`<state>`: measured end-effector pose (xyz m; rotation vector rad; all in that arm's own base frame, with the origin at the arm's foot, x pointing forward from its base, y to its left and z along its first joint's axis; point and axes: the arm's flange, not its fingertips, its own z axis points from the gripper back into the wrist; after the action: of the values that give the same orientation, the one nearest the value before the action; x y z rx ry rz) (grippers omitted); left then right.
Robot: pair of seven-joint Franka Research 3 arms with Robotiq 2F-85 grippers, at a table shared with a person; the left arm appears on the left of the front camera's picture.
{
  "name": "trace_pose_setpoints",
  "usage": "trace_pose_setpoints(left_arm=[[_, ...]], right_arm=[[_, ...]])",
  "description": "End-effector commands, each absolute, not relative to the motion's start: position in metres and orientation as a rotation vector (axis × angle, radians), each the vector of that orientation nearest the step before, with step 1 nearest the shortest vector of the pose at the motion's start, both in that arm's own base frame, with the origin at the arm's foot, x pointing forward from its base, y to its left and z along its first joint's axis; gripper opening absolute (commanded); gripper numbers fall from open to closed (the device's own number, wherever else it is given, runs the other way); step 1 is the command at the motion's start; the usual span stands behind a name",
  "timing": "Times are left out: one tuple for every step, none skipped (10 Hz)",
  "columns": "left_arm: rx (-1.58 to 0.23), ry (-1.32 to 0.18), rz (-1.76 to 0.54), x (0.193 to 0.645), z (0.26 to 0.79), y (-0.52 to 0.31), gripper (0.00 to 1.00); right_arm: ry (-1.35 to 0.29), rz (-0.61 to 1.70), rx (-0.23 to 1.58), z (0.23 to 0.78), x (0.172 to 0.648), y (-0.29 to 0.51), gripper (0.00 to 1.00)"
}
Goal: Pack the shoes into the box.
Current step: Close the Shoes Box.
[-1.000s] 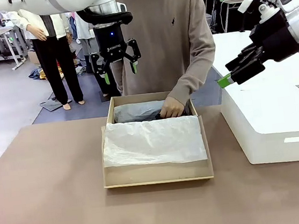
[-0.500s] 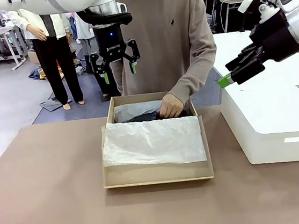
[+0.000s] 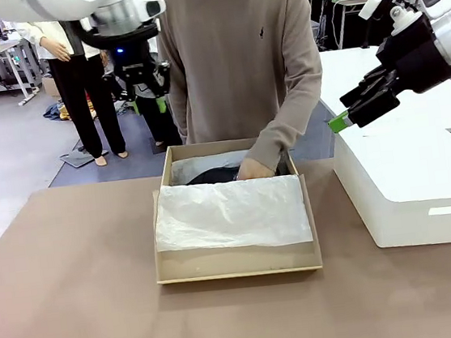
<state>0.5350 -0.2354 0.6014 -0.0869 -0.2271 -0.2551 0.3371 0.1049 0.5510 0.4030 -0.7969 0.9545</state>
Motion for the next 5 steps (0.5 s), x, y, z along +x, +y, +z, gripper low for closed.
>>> trace_pose_setpoints(left_arm=[[-0.117,-0.200,-0.505,0.523,0.593,-0.201,0.00],[-0.147,-0.168,-0.617,0.526,0.592,-0.190,0.00],[-0.196,-0.146,-0.756,0.530,0.592,-0.179,0.00],[-0.225,-0.138,-0.882,0.533,0.591,-0.170,0.00],[-0.198,-0.123,-0.969,0.534,0.590,-0.166,0.00]], right_arm=[[-0.805,0.961,0.422,0.550,0.339,0.105,1.00],[-0.805,0.961,0.422,0.550,0.339,0.105,1.00],[-0.805,0.961,0.422,0.550,0.339,0.105,1.00],[-0.805,0.961,0.422,0.550,0.339,0.105,1.00],[-0.805,0.961,0.422,0.550,0.339,0.105,1.00]])
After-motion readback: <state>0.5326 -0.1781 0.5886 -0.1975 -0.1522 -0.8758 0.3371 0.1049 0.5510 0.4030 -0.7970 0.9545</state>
